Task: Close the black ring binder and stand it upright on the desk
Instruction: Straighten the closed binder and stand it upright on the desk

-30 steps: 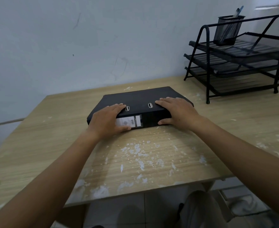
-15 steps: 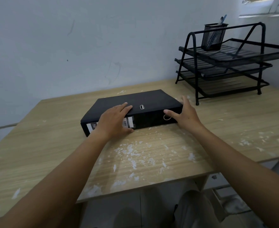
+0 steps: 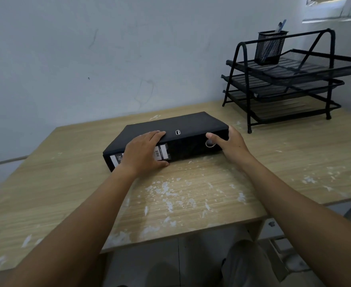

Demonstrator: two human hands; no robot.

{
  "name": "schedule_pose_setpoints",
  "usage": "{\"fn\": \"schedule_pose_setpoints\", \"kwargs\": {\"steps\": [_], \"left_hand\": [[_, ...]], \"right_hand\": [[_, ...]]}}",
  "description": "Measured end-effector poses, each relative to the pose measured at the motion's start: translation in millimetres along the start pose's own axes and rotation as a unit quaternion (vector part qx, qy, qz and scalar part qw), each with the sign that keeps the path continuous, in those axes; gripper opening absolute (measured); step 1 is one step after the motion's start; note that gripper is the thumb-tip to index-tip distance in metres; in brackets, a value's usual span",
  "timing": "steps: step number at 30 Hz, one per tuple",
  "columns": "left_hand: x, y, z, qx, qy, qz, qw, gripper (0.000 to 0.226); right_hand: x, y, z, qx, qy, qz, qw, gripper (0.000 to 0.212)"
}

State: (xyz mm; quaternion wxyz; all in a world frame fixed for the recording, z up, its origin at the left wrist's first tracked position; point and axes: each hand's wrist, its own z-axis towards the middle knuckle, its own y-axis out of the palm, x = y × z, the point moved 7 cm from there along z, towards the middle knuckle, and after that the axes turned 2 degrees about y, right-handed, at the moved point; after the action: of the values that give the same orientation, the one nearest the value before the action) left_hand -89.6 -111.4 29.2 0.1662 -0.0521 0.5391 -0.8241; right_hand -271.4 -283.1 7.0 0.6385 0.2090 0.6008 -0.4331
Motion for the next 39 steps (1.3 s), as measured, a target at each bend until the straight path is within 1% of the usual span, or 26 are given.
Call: {"fn": "schedule_pose_setpoints", "kwargs": {"steps": [4,6,9,12,14,16,17,19,20,22,25,28,35,39], "left_hand": [[-7.3,-11.3,-5.6,0.027,-0.008,0.005,1.000,0.107],[-10.4,-18.8,-7.7,0.055,-0.022,-0.002,0.998,0.103],[-13.8,-32.2,-10.4,0.107,-0.050,-0.049,0.992,0.091],[-14.5,-44.5,-12.9,0.153,-0.087,-0.102,0.979,0.086],[-15.2,-52.4,-14.4,0.184,-0.117,-0.141,0.966,0.083],[-15.6,-58.2,-15.8,0.204,-0.144,-0.179,0.952,0.082],[-15.8,-60.7,-16.7,0.214,-0.155,-0.192,0.945,0.082],[-15.3,-63.5,-18.3,0.234,-0.176,-0.214,0.932,0.080],[-16.4,-65.1,-19.9,0.244,-0.185,-0.226,0.925,0.079],[-18.9,-66.5,-22.6,0.257,-0.201,-0.253,0.911,0.079],[-25.3,-67.2,-27.2,0.265,-0.226,-0.281,0.894,0.081],[-30.0,-66.8,-33.5,0.273,-0.260,-0.309,0.873,0.081],[-45.5,-61.2,-46.8,0.283,-0.307,-0.378,0.826,0.078],[-55.6,-54.9,-55.7,0.288,-0.333,-0.430,0.788,0.081]], "right_hand": [[-33.1,-1.9,6.2,0.002,-0.037,-0.016,0.999,0.042],[-55.8,-3.7,10.4,0.015,-0.066,-0.027,0.997,0.038],[-93.7,-3.8,14.9,0.036,-0.112,-0.073,0.990,0.032],[-132.5,-2.6,19.4,0.061,-0.148,-0.100,0.982,0.037],[-156.8,1.1,21.6,0.086,-0.170,-0.120,0.974,0.048],[-178.1,5.5,20.7,0.132,-0.190,-0.159,0.960,0.065],[-185.3,9.8,19.5,0.141,-0.187,-0.146,0.961,0.075],[-189.5,20.5,19.6,0.129,-0.151,-0.064,0.978,0.100],[-190.5,26.9,20.1,0.123,-0.131,-0.022,0.983,0.109],[-193.5,40.1,19.6,0.117,-0.109,0.037,0.986,0.117],[-204.9,61.4,12.7,0.118,-0.107,0.073,0.985,0.117],[-215.8,87.1,2.9,0.112,-0.125,0.095,0.981,0.104],[-227.4,140.4,-14.1,0.076,-0.154,0.073,0.982,0.115],[-233.8,166.2,-20.9,0.056,-0.173,0.056,0.982,0.112]]}}
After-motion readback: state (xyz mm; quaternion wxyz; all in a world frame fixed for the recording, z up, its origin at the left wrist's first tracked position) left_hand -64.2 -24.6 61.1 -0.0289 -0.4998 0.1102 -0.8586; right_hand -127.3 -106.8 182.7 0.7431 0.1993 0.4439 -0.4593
